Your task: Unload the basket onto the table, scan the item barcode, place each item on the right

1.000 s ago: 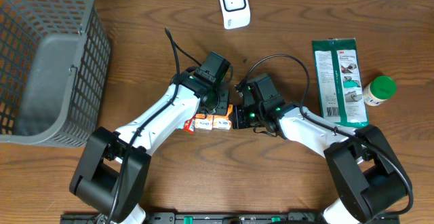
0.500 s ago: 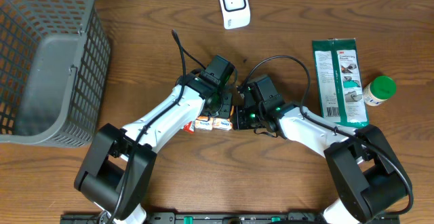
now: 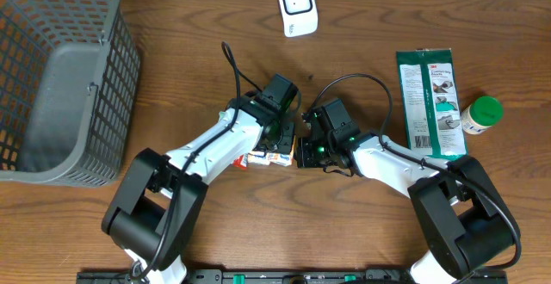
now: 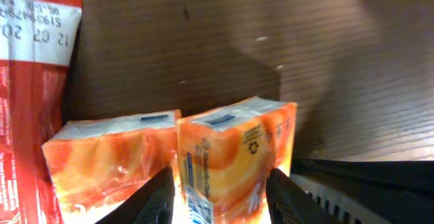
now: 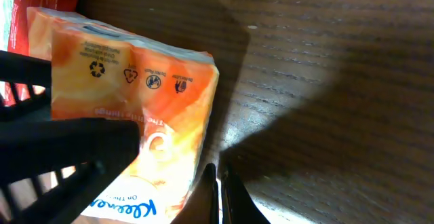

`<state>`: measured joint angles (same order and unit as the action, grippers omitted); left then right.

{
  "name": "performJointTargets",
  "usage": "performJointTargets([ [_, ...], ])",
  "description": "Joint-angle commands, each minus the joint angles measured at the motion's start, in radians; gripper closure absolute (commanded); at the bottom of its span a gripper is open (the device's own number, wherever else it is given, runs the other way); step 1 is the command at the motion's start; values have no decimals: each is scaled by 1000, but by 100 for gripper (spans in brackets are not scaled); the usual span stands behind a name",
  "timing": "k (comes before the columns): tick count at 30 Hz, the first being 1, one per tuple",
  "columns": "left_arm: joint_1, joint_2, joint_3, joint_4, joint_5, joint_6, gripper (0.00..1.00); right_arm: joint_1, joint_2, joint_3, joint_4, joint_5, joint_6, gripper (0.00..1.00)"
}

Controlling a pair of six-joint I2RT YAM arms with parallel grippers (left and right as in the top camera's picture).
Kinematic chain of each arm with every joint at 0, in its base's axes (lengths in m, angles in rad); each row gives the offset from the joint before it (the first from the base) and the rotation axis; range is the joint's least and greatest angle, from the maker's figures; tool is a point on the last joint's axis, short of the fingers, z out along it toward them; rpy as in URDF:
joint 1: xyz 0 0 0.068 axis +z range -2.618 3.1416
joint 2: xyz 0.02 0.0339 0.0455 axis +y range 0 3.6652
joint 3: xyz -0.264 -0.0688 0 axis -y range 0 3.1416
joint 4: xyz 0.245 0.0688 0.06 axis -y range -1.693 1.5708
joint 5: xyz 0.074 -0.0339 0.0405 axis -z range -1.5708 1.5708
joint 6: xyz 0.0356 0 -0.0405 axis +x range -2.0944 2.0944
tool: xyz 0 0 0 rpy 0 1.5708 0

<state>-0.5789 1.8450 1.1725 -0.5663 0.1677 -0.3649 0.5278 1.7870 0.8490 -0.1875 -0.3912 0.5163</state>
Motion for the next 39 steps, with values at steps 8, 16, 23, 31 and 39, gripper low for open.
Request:
performJointTargets([
  [8,-1,10,-8,0,9,13,67,3,12,-7,16,-4,10,99],
  [16,-1,-2,-8,0,35,13,80,4,12,-7,27,-23,6,99],
  [23,0,-47,-8,-4,23,13,81,4,12,-7,42,-29,3,99],
  [31,0,-88,-8,-32,-28,12,86,2,12,-7,42,-29,3,99],
  [39,-30,-87,-8,-77,-164,-42,87,-50,12,-7,41,-61,3,90],
])
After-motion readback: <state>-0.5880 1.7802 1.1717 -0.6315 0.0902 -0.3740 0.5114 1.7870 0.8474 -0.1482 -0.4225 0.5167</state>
